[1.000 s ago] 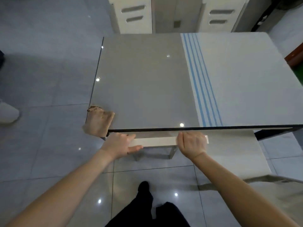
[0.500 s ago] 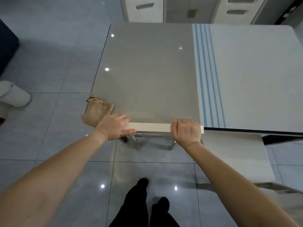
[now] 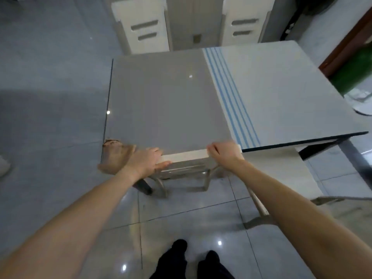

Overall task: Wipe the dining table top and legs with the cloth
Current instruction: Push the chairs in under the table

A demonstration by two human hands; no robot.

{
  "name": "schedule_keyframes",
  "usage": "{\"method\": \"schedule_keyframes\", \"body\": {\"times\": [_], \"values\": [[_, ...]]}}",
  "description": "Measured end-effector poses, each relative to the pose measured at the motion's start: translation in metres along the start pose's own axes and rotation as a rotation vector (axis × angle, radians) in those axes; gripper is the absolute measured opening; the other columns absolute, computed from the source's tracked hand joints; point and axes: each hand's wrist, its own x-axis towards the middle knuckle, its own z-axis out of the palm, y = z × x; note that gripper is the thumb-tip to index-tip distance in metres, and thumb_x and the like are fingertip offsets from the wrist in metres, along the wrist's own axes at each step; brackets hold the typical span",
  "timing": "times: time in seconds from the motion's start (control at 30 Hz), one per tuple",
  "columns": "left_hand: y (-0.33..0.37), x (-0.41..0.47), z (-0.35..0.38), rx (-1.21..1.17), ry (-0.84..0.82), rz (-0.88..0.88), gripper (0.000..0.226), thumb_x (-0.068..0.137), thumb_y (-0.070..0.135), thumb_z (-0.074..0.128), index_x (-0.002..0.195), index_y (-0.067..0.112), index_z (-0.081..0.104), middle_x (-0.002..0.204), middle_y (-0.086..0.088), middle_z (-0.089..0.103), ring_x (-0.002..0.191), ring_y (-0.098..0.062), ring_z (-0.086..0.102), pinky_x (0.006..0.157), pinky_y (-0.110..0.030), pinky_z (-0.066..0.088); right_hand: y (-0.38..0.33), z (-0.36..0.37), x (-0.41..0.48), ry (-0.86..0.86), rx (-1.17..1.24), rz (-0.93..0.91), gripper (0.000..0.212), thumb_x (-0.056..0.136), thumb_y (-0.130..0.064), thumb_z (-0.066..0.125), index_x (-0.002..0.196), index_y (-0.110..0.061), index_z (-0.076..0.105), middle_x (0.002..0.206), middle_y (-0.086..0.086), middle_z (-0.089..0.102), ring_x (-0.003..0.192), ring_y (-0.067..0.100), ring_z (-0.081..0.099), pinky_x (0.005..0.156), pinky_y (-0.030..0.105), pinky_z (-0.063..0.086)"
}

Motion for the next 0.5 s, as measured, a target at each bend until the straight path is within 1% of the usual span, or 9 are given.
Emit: {"method": "schedule_keyframes", "body": {"times": [0.07, 0.1, 0.13, 0.2, 0.27, 0.3, 0.37, 0.4, 0.5], "values": [[0.001, 0.002, -0.007, -0.064, -0.073, -0.026, 0.069, 0.086, 0.074, 0.021, 0.109, 0.019, 0.057, 0.112, -0.005, 0.063, 0.103, -0.026, 0.059, 0.083, -0.037, 0.043, -0.003, -0.009, -0.011, 0.036, 0.212, 0.036, 0.034, 0.093, -0.031, 0.041, 0.088, -0.006, 0.064, 0.085, 0.013, 0.067, 0.086, 0.031, 0.061, 0.063, 0.030, 0.031], [0.002, 0.002, -0.010, -0.071, -0.065, -0.034, 0.062, 0.089, 0.068, 0.029, 0.110, 0.018, 0.058, 0.112, -0.007, 0.063, 0.104, -0.027, 0.059, 0.082, -0.037, 0.043, -0.005, -0.013, -0.020, 0.072, 0.302, 0.062, 0.029, 0.093, -0.027, 0.045, 0.098, -0.006, 0.064, 0.095, 0.012, 0.067, 0.095, 0.029, 0.059, 0.070, 0.029, 0.034], [0.005, 0.000, -0.012, -0.047, 0.008, -0.019, 0.056, 0.090, 0.063, 0.034, 0.110, 0.018, 0.060, 0.112, -0.007, 0.063, 0.104, -0.027, 0.059, 0.081, -0.037, 0.045, -0.009, -0.015, -0.031, 0.125, 0.379, 0.093, 0.027, 0.094, -0.023, 0.047, 0.106, -0.006, 0.064, 0.103, 0.011, 0.066, 0.100, 0.026, 0.057, 0.077, 0.028, 0.036], [0.017, -0.009, -0.008, -0.061, 0.273, 0.050, 0.044, 0.091, 0.049, 0.041, 0.105, 0.014, 0.064, 0.104, -0.009, 0.063, 0.095, -0.031, 0.061, 0.076, -0.040, 0.051, -0.015, -0.016, -0.059, 0.256, 0.550, 0.185, 0.021, 0.096, -0.020, 0.048, 0.105, -0.010, 0.064, 0.101, 0.005, 0.064, 0.093, 0.017, 0.057, 0.079, 0.028, 0.041], [0.036, -0.021, 0.004, -0.280, 0.466, 0.128, 0.036, 0.090, 0.035, 0.042, 0.100, 0.009, 0.064, 0.097, -0.012, 0.060, 0.084, -0.031, 0.059, 0.073, -0.039, 0.052, -0.021, -0.013, -0.095, 0.318, 0.713, 0.305, 0.017, 0.099, -0.019, 0.047, 0.096, -0.016, 0.063, 0.088, -0.001, 0.062, 0.078, 0.010, 0.056, 0.072, 0.028, 0.042], [0.047, -0.028, 0.010, -0.385, 0.492, 0.152, 0.032, 0.090, 0.030, 0.043, 0.100, 0.008, 0.064, 0.097, -0.010, 0.058, 0.084, -0.027, 0.057, 0.074, -0.037, 0.050, -0.023, -0.009, -0.114, 0.334, 0.758, 0.354, 0.018, 0.100, -0.018, 0.046, 0.094, -0.015, 0.062, 0.084, 0.000, 0.062, 0.075, 0.011, 0.056, 0.070, 0.029, 0.042], [0.072, -0.044, 0.029, -0.554, 0.417, 0.147, 0.024, 0.090, 0.023, 0.047, 0.100, 0.009, 0.063, 0.099, -0.004, 0.056, 0.087, -0.018, 0.053, 0.075, -0.032, 0.045, -0.024, 0.006, -0.159, 0.383, 0.809, 0.480, 0.019, 0.100, -0.014, 0.046, 0.093, -0.008, 0.063, 0.083, 0.008, 0.064, 0.076, 0.016, 0.058, 0.070, 0.029, 0.044], [0.083, -0.051, 0.041, -0.635, 0.318, 0.113, 0.019, 0.091, 0.020, 0.050, 0.100, 0.010, 0.063, 0.099, 0.000, 0.055, 0.087, -0.015, 0.052, 0.075, -0.029, 0.042, -0.024, 0.016, -0.184, 0.419, 0.859, 0.559, 0.020, 0.100, -0.013, 0.047, 0.092, -0.005, 0.064, 0.083, 0.012, 0.065, 0.077, 0.018, 0.059, 0.071, 0.030, 0.046], [0.107, -0.073, 0.083, -0.891, -0.103, 0.001, 0.008, 0.093, 0.009, 0.056, 0.091, 0.010, 0.064, 0.092, -0.002, 0.060, 0.083, -0.017, 0.056, 0.067, -0.019, 0.041, -0.027, 0.050, -0.266, 0.469, 0.984, 0.820, 0.020, 0.100, -0.015, 0.048, 0.091, -0.010, 0.066, 0.084, 0.012, 0.066, 0.078, 0.016, 0.063, 0.072, 0.027, 0.051]]}}
